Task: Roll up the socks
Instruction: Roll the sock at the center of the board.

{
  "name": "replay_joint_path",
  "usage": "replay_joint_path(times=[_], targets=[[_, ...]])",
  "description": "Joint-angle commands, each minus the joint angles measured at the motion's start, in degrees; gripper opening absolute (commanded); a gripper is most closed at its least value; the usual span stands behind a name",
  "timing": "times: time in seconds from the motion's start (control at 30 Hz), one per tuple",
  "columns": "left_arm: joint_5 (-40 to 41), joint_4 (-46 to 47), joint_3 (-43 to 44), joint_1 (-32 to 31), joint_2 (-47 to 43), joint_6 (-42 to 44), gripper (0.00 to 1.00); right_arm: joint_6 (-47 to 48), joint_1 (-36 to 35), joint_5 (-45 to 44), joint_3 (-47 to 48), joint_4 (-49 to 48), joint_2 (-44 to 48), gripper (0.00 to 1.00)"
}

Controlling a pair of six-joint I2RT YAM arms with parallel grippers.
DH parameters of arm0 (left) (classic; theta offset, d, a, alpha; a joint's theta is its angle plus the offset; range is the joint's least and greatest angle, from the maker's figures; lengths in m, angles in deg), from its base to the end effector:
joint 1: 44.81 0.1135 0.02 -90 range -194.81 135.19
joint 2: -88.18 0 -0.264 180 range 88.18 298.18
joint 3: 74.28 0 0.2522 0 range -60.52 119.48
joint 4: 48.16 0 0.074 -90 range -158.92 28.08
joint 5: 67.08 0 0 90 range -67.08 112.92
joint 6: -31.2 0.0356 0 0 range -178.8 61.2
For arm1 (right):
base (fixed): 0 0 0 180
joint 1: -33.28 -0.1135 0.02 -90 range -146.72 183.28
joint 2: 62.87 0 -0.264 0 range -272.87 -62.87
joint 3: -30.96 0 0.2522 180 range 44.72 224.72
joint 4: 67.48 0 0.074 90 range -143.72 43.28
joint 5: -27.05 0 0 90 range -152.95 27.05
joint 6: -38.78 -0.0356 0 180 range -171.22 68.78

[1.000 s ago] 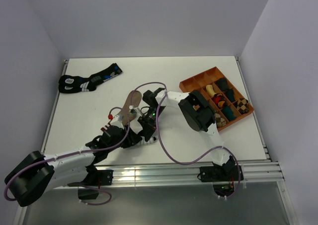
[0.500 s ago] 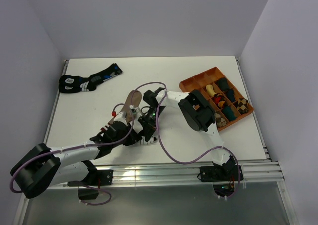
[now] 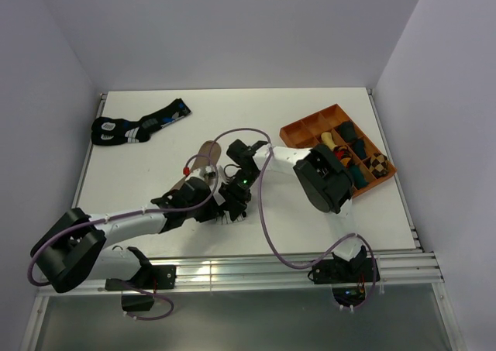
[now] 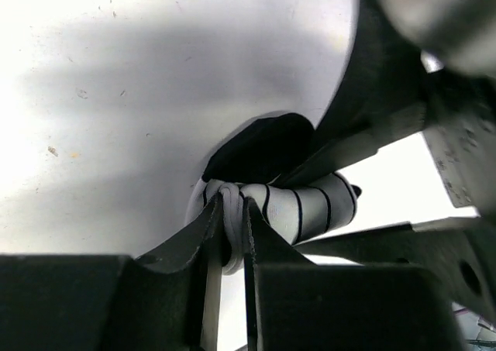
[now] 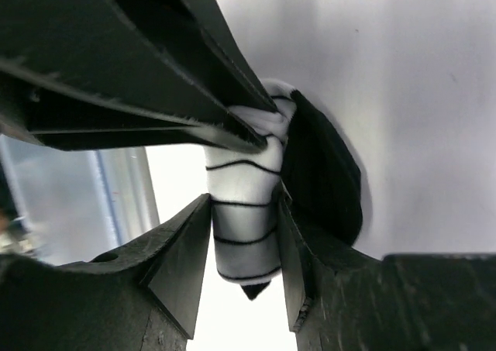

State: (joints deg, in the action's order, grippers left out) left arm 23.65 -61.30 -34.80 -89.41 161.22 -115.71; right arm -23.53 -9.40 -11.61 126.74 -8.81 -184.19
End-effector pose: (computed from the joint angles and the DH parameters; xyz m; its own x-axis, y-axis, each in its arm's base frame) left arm 0.1629 -0.1600 0.1468 -0.8659 -0.3226 -0.3822 -0.0542 0.8202 -0.5695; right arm 0.2712 0.2879 0.1345 -0.4239 -0.7858 -0.4503 -0.7661 0.0460 0.6410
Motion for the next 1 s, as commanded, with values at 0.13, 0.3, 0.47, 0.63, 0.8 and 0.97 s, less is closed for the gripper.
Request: replay_joint_path(times=[0.13,0.3,0.47,0.63,0.8,0.97], targets=[[-2.6,-11.3,2.4,-0.1,3.5,2.1,0.00,1.1,0.9,-10.6,-6.4,-9.4,9.9,0.49],[-4.2,-13.2,4.4,0.9,4.9,3.5,0.00,1.6,1.9,-10.9,-10.3,-12.6,16.1,0.50],[-7.6,-12.8,5.0,3.1,5.5,4.8,0.00,2.0,2.1,-11.3,-15.0,-16.2,22.1,0.51],[-11.2,-12.8,5.7,5.3,6.6,6.2,0.00,4.7,1.9,-12.3,-19.6,-19.1,26.8,0.50],[-14.4,-12.5,6.6,6.7,8.0,7.1,0.00,7.1,0.1,-13.8,-23.4,-22.1,30.3,0.49],[-16.9,-13.0,8.1,7.9,9.9,8.3,0.00,8.1,-6.6,-21.0,-29.2,-28.7,33.4,0.48]])
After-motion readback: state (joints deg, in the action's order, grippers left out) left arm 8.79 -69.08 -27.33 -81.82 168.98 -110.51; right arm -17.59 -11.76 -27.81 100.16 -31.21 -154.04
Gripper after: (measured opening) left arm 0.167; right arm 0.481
